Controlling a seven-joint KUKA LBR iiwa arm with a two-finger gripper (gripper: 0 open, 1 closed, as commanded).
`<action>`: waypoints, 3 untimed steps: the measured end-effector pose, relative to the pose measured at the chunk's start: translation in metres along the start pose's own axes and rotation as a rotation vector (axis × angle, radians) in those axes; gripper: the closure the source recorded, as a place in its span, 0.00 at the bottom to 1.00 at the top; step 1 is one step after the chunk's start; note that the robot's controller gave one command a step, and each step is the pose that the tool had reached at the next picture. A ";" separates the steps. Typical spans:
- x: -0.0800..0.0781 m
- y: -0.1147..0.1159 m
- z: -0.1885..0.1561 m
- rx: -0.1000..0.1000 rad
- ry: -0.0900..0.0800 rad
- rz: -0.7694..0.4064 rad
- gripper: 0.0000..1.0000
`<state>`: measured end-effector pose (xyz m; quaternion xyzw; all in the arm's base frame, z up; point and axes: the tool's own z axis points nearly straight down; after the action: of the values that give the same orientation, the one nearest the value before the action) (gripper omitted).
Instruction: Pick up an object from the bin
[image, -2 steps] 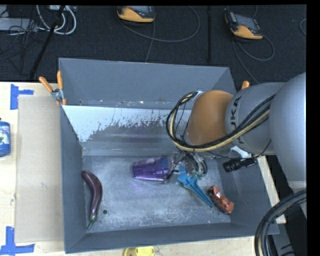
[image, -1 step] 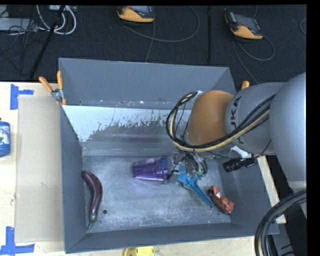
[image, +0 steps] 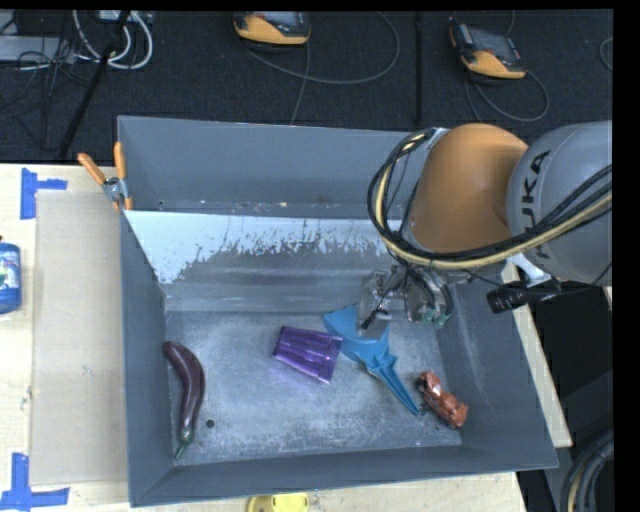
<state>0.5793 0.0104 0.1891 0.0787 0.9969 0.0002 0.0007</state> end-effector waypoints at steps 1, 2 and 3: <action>0.000 0.000 0.000 0.000 0.000 -0.002 0.00; 0.000 0.000 0.000 0.000 0.000 -0.002 0.00; -0.003 0.011 0.035 0.000 -0.006 -0.047 0.00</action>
Offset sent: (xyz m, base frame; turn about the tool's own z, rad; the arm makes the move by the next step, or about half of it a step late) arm 0.0000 0.0000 0.0000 0.0000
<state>0.5837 0.0208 0.1541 0.0550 0.9985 -0.0001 0.0039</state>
